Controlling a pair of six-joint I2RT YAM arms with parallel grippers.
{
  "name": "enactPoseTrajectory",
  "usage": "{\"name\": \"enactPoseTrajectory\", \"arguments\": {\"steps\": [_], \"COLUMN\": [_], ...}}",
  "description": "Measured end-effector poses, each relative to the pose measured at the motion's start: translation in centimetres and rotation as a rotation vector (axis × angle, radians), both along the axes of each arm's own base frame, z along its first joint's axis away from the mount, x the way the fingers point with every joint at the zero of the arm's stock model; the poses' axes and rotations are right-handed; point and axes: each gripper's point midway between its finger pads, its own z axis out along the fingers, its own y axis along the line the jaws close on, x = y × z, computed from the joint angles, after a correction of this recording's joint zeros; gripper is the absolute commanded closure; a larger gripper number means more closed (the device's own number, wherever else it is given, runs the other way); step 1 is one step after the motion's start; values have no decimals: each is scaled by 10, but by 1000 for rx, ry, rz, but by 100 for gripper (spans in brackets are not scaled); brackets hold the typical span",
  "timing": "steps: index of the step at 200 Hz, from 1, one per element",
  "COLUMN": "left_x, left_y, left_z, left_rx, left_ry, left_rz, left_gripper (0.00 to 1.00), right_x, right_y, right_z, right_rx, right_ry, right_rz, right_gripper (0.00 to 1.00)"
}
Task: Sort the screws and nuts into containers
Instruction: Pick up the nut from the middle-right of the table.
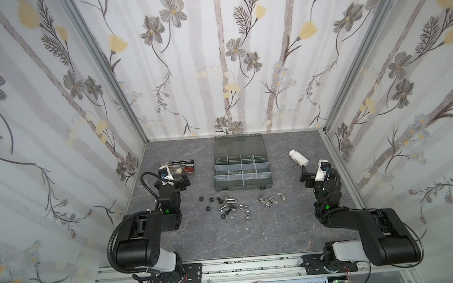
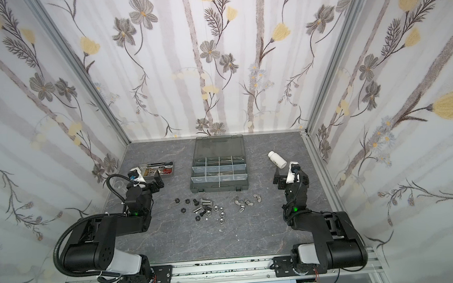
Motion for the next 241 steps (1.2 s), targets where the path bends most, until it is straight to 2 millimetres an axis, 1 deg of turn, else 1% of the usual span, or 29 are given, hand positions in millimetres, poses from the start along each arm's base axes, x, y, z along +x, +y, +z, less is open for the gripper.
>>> {"name": "enactPoseTrajectory", "arguments": {"steps": [5,24,38,59,71,83,84,92,107,109,111,118,131,138,158,178,196,210,229,241], "left_x": [1,2,3,2,-1,-4,-5,-6,-10,-10,-11,-15,-23,-26,-32,-36,-38,-40,-45,-48], "left_y": [1,2,0,-7,-13,-24,-26,-36,-57,-58,-63,-73,-90,-97,-110,-136,-152,-158,-163,-165], "left_z": [9,34,59,98,115,128,130,137,144,143,143,141,131,124,106,88,69,53,27,14], "left_rx": [-6,-39,-75,-136,-162,-179,-180,-187,-188,-187,-186,-181,-170,-168,-173,-176,-187,-208,-234,-249], "left_ry": [-10,-24,-44,-68,-70,-57,-55,-36,9,14,25,49,110,147,230,315,376,412,467,488], "left_rz": [7,17,5,-30,-47,-73,-78,-104,-142,-141,-153,-171,-202,-217,-227,-276,-302,-309,-324,-328], "left_gripper": [0,0,0,0,0,0,0,0,0,0,0,0,0,0,0,0,0,0,0,0], "right_x": [-1,-8,-15,-27,-31,-34,-34,-34,-33,-33,-32,-32,-34,-36,-41,-47,-50,-51,-51,-49], "right_y": [-2,-10,-11,-6,1,7,8,13,24,26,29,37,54,61,82,101,106,108,111,114], "right_z": [7,24,42,67,81,92,95,102,111,112,113,114,110,105,87,71,59,50,29,16], "right_rx": [5,48,81,127,154,179,182,201,227,230,233,236,235,236,218,196,186,191,204,214], "right_ry": [-11,-16,-30,-55,-57,-52,-56,-44,-3,7,16,45,108,144,260,343,386,409,467,508], "right_rz": [-15,-69,-80,-69,-49,-25,-21,4,51,58,68,97,158,182,243,298,308,310,306,307], "right_gripper": [1,0,1,0,0,1,0,0,0,0,0,0,1,1,4,9,15,19,26,29]}}
